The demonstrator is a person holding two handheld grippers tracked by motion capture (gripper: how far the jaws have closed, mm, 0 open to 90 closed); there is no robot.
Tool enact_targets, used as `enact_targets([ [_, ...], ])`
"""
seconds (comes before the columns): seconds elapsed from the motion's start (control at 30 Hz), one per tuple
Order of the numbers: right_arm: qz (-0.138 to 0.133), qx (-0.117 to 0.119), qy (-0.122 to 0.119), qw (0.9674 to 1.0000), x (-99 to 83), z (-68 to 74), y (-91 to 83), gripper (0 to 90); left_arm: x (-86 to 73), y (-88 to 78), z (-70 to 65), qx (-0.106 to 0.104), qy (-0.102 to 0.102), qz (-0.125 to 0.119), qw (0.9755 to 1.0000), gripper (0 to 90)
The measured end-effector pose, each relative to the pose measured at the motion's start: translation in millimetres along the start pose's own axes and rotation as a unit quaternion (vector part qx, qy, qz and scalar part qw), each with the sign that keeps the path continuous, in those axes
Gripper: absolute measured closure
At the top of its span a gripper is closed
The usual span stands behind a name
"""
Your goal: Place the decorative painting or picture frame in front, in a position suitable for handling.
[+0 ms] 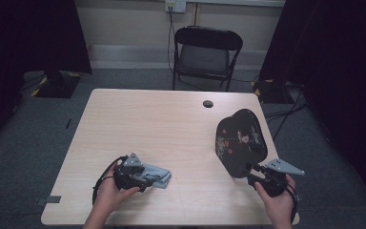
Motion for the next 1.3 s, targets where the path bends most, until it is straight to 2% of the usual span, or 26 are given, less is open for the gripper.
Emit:
enact_targets([
  [0.07,0.000,0.002,-0.011,0.9999,0.5,2.2,0.8,49.4,0.5,0.5,-0.5,0.005,0.014,0.011,0.9998,32.9],
  [0.13,-0.003,0.003,-0.013,0.9999,2.3,3.6,0.7,49.1,1.0,1.4,-1.2,0.009,0.022,0.019,0.9996,33.5],
  [0.27,-0.004,0.006,-0.013,0.9999,4.2,5.6,0.2,48.8,0.0,0.9,-3.9,0.015,0.027,0.021,0.9993,33.6],
  [0.4,-0.005,0.009,-0.017,0.9998,4.4,7.8,-0.6,48.7,-6.8,-5.3,-16.3,-0.008,0.015,0.028,0.9995,33.5],
  [0.47,-0.006,0.009,-0.016,0.9998,4.2,7.8,-0.8,48.7,-7.7,-5.9,-19.3,-0.008,0.013,0.031,0.9994,32.8],
  [0.53,-0.006,0.009,-0.016,0.9998,3.7,6.5,-1.3,48.9,-7.6,-7.9,-27.0,-0.023,0.018,0.038,0.9988,32.8],
  [0.57,-0.008,0.005,-0.011,0.9999,4.3,4.8,-2.3,49.6,-2.9,-9.9,-33.8,-0.038,0.016,0.025,0.9988,34.7],
  [0.63,-0.013,0.004,-0.006,0.9999,5.9,3.7,-3.4,51.7,0.6,-11.7,-35.6,-0.040,0.018,0.018,0.9989,34.8],
  [0.73,-0.014,0.002,-0.007,0.9999,7.3,3.3,-2.1,53.5,7.8,-15.4,-35.4,-0.029,0.020,0.002,0.9994,33.2],
  [0.83,-0.009,-0.003,-0.014,0.9999,7.3,2.9,4.5,60.5,6.1,-15.1,-30.4,-0.013,0.022,0.002,0.9997,31.1],
  [0.87,-0.008,-0.008,-0.011,0.9999,7.2,2.5,6.5,63.5,5.0,-15.0,-27.9,-0.009,0.024,0.003,0.9997,30.4],
  [0.93,-0.009,-0.007,-0.008,0.9999,8.3,3.1,9.6,75.3,2.9,-16.6,-22.9,-0.005,0.018,-0.001,0.9998,29.9],
  [0.97,-0.007,-0.010,-0.008,0.9999,8.4,3.3,9.8,77.2,2.7,-16.8,-21.9,-0.005,0.019,-0.003,0.9998,29.9],
  [1.1,-0.009,-0.007,0.000,0.9999,9.0,3.6,10.3,78.6,2.2,-17.2,-21.2,-0.003,0.018,-0.002,0.9998,29.9],
  [1.2,-0.009,0.004,0.007,0.9999,8.8,5.3,10.4,79.3,3.1,-18.0,-22.1,-0.004,0.017,-0.008,0.9998,30.0],
  [1.23,-0.008,0.004,-0.007,0.9999,9.0,9.6,10.9,79.4,3.3,-18.5,-22.2,-0.002,0.017,-0.008,0.9998,30.1],
  [1.3,-0.005,0.003,-0.009,0.9999,8.9,12.1,10.8,79.3,3.9,-19.9,-21.5,0.002,0.021,-0.009,0.9997,30.0],
])
Point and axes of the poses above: each handheld gripper's, and its own axes: y roughly forward along the jaws, x roughly out of its top, z roughly to its left, the point moved 6 cm from there along y, roughly forward along the jaws, and after that the axes turned 4 degrees about z, right-handed, at the moved point
